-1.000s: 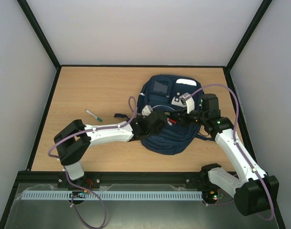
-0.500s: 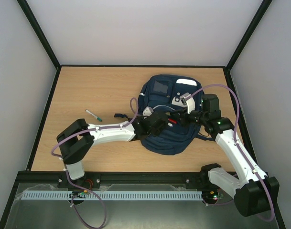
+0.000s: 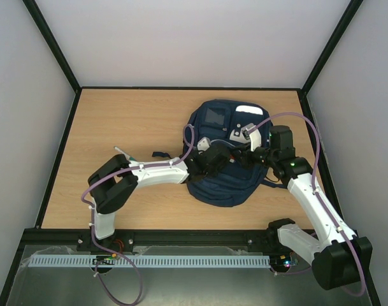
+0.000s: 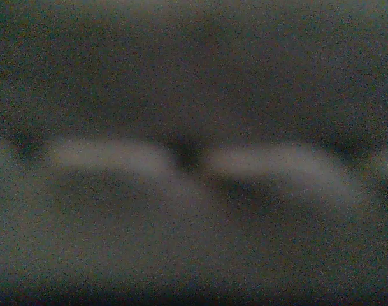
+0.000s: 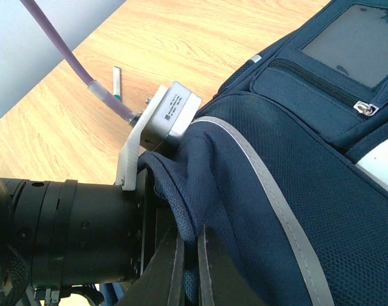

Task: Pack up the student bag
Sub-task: Place the stationery in the student bag.

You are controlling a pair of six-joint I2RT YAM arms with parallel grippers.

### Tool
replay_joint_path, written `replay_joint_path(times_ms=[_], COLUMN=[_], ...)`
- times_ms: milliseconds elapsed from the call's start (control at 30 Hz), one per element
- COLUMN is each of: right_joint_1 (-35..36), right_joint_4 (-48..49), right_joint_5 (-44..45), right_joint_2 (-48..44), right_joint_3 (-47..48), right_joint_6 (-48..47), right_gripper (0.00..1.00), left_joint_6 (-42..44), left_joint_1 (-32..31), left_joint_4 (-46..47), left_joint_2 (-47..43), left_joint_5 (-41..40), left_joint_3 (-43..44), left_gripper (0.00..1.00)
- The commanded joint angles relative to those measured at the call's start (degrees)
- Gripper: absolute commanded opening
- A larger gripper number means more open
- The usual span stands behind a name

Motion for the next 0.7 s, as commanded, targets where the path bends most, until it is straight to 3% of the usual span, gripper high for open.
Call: replay_joint_path(times_ms=[0,200,500,667], right_joint_1=[0.5,0.5,0.5,0.5], right_joint_4=[3.5,5.2,6.4,8.3], right_joint_5=[-4.3,0.9,4.3,4.1], right_joint_2=[-2.5,-2.7,0.5,-0.2], right_joint_3=[0.6,-0.7,-2.0,-6.1], right_joint_6=[0.8,0.5,-2.0,-5.6], right_gripper=[0.01,0.01,0.01,0.01], left_joint_6=[6.0,8.5,18.6,24.8], left_joint_1=[-0.3,-4.9,-5.2,-4.6], left_joint_4=[-1.0,-6.0,-11.1,-19.6], left_joint_2=[-2.4,-9.7,-20.6,-30.1], left_joint_5=[-0.3,-2.4,7.1,2.6], left_joint_3=[0.6,-3.5,-15.0,-22.2], left_gripper=[0.11,0.20,0.37,0.43])
